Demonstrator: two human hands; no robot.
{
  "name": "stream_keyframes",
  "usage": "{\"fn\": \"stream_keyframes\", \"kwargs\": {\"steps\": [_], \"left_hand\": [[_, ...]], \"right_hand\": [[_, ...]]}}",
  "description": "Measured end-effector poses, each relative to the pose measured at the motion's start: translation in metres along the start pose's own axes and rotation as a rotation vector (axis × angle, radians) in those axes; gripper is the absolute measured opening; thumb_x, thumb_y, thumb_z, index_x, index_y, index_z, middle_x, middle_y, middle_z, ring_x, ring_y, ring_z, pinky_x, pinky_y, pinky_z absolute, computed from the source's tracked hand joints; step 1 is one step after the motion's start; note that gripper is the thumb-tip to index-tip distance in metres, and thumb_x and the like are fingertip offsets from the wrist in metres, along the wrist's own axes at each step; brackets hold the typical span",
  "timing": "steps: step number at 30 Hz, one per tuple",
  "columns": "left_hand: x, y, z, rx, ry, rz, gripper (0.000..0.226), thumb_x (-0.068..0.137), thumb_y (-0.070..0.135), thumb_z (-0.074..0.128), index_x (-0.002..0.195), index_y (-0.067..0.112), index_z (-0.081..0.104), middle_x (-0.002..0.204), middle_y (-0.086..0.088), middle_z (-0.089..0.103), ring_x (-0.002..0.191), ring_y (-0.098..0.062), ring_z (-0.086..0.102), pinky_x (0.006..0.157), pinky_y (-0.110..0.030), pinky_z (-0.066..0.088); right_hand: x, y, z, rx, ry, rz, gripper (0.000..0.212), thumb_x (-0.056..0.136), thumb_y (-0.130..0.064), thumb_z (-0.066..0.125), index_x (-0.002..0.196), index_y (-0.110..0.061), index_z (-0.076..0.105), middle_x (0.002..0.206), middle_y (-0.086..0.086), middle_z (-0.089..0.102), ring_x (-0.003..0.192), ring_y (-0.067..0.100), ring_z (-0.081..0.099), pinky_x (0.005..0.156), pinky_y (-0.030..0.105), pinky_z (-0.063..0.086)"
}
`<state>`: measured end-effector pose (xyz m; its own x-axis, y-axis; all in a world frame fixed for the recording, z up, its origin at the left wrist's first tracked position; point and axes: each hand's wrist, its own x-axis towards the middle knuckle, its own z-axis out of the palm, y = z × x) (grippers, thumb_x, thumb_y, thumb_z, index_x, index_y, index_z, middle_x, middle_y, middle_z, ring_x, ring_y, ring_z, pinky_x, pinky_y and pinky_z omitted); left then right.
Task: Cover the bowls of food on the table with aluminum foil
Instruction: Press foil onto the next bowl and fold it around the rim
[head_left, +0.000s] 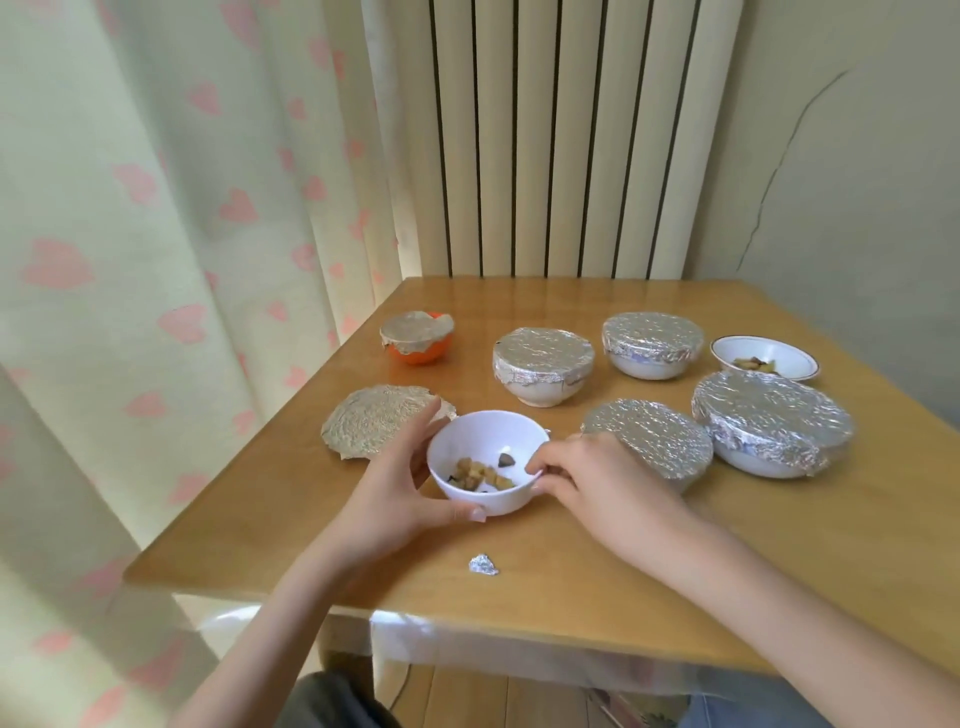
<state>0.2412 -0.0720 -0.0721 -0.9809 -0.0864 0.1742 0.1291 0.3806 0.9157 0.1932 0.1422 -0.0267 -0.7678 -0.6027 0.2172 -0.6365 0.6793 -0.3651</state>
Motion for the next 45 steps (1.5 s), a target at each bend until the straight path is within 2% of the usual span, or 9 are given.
{"fn": "stream_keyframes", "kwargs": {"steps": [5, 9, 14, 19, 25, 31, 34, 39, 45], "left_hand": [[0.003, 0.0, -0.015, 0.252, -0.163, 0.01, 0.113, 0.07, 0.01, 0.087, 0.15, 0.037, 0.012, 0.147, 0.029, 0.025, 0.135, 0.014, 0.029, 0.11, -0.011, 0.024], [0.02, -0.006, -0.036, 0.483, 0.118, 0.063, 0.064, 0.086, 0.004, 0.068, 0.138, 0.031, 0.045, 0.145, 0.013, 0.041, 0.138, -0.004, 0.035, 0.107, -0.014, 0.023], [0.045, -0.023, -0.031, 0.74, 0.073, -0.057, 0.059, 0.092, 0.037, 0.064, 0.145, 0.019, 0.045, 0.153, 0.003, 0.039, 0.146, -0.01, 0.024, 0.115, -0.03, 0.023], [0.052, -0.031, -0.031, 0.729, 0.264, -0.031, 0.015, 0.093, 0.025, 0.062, 0.101, 0.017, 0.072, 0.1, -0.002, 0.072, 0.096, -0.021, 0.064, 0.079, -0.034, 0.049], [0.052, -0.036, -0.041, 0.761, 0.338, 0.034, 0.016, 0.093, 0.018, 0.061, 0.08, 0.01, 0.065, 0.079, 0.003, 0.063, 0.078, -0.021, 0.057, 0.058, -0.024, 0.028], [0.051, -0.014, -0.044, 0.256, 0.918, 0.024, 0.014, 0.101, 0.019, 0.045, 0.094, 0.012, 0.055, 0.081, 0.003, 0.057, 0.079, -0.017, 0.049, 0.059, -0.017, 0.033], [0.054, -0.015, -0.05, 0.067, 1.083, -0.072, 0.015, 0.103, 0.024, 0.042, 0.1, 0.014, 0.053, 0.08, 0.004, 0.056, 0.079, -0.017, 0.048, 0.063, -0.02, 0.037], [0.063, -0.022, -0.065, -0.313, 1.059, -0.19, 0.016, 0.103, 0.028, 0.043, 0.104, 0.015, 0.052, 0.076, 0.0, 0.051, 0.06, -0.012, 0.045, 0.058, -0.027, 0.04], [0.051, -0.001, -0.044, -0.443, 0.799, -0.135, 0.018, 0.103, 0.026, 0.046, 0.094, 0.015, 0.057, 0.063, 0.006, 0.053, 0.049, -0.004, 0.048, 0.046, -0.02, 0.04]], "right_hand": [[-0.008, 0.005, 0.001, -0.031, -0.029, 0.032, 0.037, 0.095, -0.01, 0.048, 0.124, -0.03, 0.06, 0.113, 0.001, 0.066, 0.105, 0.014, 0.058, 0.081, 0.028, 0.043], [-0.011, 0.011, 0.003, 0.0, 0.045, 0.068, 0.052, 0.093, -0.003, 0.041, 0.129, -0.039, 0.054, 0.111, 0.002, 0.067, 0.102, 0.021, 0.062, 0.082, 0.033, 0.049], [-0.007, 0.013, 0.003, 0.103, 0.117, 0.072, 0.051, 0.091, 0.001, 0.042, 0.123, -0.033, 0.061, 0.109, -0.001, 0.069, 0.103, 0.019, 0.063, 0.086, 0.038, 0.05], [-0.009, 0.018, -0.001, 0.203, 0.134, 0.049, 0.042, 0.093, -0.002, 0.048, 0.119, -0.029, 0.065, 0.103, -0.004, 0.07, 0.096, 0.009, 0.065, 0.086, 0.028, 0.048], [-0.005, 0.019, 0.001, 0.25, 0.173, 0.055, 0.04, 0.092, -0.002, 0.051, 0.115, -0.03, 0.067, 0.091, -0.004, 0.071, 0.09, 0.01, 0.065, 0.082, 0.028, 0.048], [0.001, 0.023, 0.004, 0.292, 0.224, 0.062, 0.04, 0.091, -0.001, 0.052, 0.11, -0.031, 0.069, 0.089, -0.005, 0.072, 0.083, 0.005, 0.066, 0.077, 0.031, 0.053], [0.006, 0.023, 0.005, 0.274, 0.248, 0.039, 0.039, 0.09, 0.0, 0.051, 0.109, -0.029, 0.069, 0.092, -0.007, 0.071, 0.072, -0.001, 0.061, 0.061, 0.012, 0.048], [0.024, 0.009, -0.004, 0.392, 0.343, 0.0, 0.032, 0.091, -0.004, 0.052, 0.106, -0.026, 0.071, 0.084, -0.018, 0.067, 0.068, -0.004, 0.063, 0.053, 0.005, 0.043], [0.07, -0.015, -0.002, 0.676, 0.304, 0.061, 0.032, 0.088, -0.037, 0.062, 0.116, -0.022, 0.064, 0.097, -0.009, 0.069, 0.088, 0.012, 0.068, 0.081, 0.04, 0.056]]}}
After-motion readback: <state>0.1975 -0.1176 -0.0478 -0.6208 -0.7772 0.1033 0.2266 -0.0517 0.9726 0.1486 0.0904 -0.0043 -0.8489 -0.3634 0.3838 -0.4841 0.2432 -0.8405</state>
